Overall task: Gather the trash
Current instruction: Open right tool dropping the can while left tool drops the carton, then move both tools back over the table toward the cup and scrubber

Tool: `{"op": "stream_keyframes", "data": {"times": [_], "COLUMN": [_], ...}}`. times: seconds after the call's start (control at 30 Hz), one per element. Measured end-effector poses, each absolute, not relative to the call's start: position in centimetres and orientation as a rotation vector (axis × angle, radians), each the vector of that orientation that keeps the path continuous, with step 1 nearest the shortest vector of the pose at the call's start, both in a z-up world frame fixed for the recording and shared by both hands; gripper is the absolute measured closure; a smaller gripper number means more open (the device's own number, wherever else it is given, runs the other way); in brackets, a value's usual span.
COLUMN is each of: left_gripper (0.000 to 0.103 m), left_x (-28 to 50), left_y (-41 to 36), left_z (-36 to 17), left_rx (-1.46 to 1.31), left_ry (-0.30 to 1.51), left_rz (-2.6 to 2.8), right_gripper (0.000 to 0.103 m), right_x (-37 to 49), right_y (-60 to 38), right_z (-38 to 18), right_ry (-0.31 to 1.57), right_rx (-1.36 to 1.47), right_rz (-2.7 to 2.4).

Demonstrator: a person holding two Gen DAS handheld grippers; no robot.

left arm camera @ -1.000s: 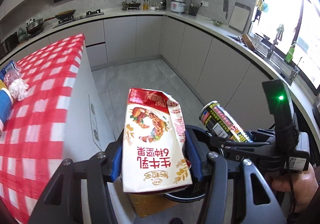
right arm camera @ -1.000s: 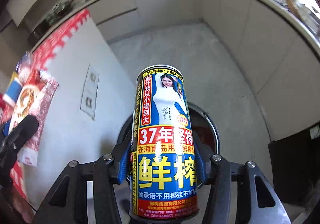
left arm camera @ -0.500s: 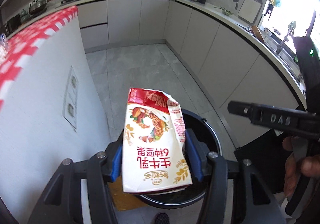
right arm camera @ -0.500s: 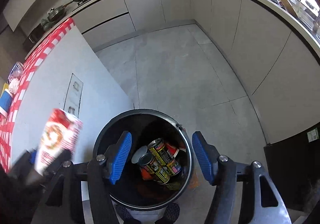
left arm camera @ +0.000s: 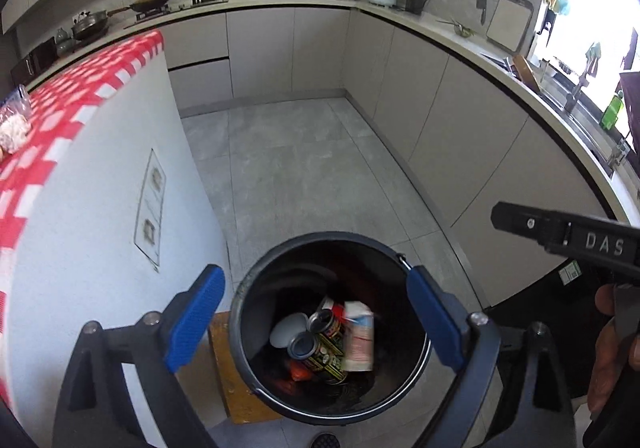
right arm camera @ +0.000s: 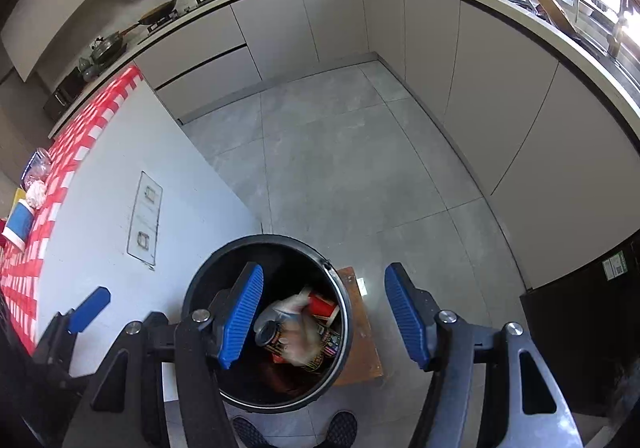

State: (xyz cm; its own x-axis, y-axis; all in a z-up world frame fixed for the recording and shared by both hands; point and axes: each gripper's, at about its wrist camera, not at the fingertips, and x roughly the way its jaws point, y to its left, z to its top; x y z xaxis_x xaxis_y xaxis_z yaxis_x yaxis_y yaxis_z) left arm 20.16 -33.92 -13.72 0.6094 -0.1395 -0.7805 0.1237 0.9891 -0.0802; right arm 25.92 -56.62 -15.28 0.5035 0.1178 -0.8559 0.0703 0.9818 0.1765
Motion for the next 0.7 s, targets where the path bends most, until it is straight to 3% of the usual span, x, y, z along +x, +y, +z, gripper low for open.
{"op": "stream_keyframes", "data": {"times": [0.37, 0.7], "left_gripper": [0.01, 0.01], "left_x": [19.0, 16.9], "left_y": [-28.8, -17.7], "left_z": [-9.7, -5.8], "left_rx": [-0.037, -0.078], "left_ry": [0.824, 0.746], "left_rz": [-0.075, 0.116], "right_gripper": [0.037, 0.037], "right_x": [26.0, 27.4], "right_y": [-52.3, -42.3], "right_z": [-12.1, -8.7], "right_ry": [1.009, 0.96], "right_rx": [0.176, 0.139], "right_rz": [0.11, 0.269]}}
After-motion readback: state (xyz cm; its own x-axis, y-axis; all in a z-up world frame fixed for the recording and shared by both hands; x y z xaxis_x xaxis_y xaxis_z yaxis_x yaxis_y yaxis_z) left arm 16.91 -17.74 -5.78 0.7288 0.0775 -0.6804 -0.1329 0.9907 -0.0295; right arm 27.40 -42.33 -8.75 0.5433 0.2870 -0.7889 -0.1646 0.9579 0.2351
